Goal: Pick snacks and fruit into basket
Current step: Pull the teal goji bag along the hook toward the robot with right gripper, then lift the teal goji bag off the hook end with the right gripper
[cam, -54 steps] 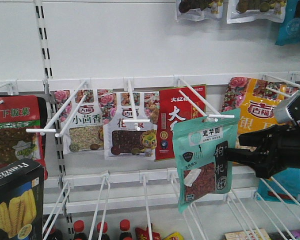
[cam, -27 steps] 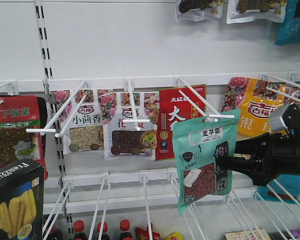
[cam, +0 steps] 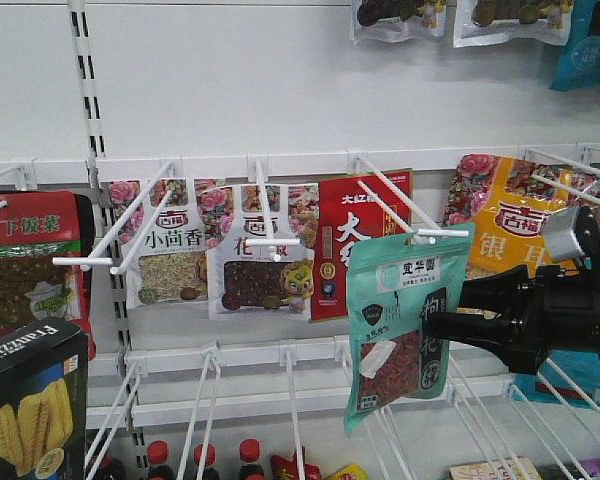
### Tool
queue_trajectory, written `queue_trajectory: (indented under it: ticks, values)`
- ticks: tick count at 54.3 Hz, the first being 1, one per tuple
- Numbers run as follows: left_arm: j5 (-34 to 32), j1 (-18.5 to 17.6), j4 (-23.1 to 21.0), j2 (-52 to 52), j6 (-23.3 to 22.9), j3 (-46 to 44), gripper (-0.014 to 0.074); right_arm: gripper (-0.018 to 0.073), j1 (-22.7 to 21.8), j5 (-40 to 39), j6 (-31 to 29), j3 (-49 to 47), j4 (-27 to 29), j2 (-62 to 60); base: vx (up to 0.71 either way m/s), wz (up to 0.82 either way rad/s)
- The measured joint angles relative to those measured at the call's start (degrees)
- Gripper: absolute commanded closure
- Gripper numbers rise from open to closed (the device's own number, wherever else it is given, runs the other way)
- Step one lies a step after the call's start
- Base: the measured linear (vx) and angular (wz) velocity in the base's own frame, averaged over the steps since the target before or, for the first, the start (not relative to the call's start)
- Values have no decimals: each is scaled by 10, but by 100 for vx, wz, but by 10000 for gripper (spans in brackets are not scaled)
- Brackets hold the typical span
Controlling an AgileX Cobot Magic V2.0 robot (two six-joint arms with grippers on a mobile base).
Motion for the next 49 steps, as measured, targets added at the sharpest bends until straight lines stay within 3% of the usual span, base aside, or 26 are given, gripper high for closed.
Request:
queue_trajectory:
  ticks: [26, 49]
  values:
    - [0, 0, 0, 0, 0, 0, 594, 88, 0, -31, 28, 0, -16, 0, 0, 0]
    - [0, 0, 0, 0, 0, 0, 594, 141, 0, -30, 31, 0, 7, 0, 0, 0]
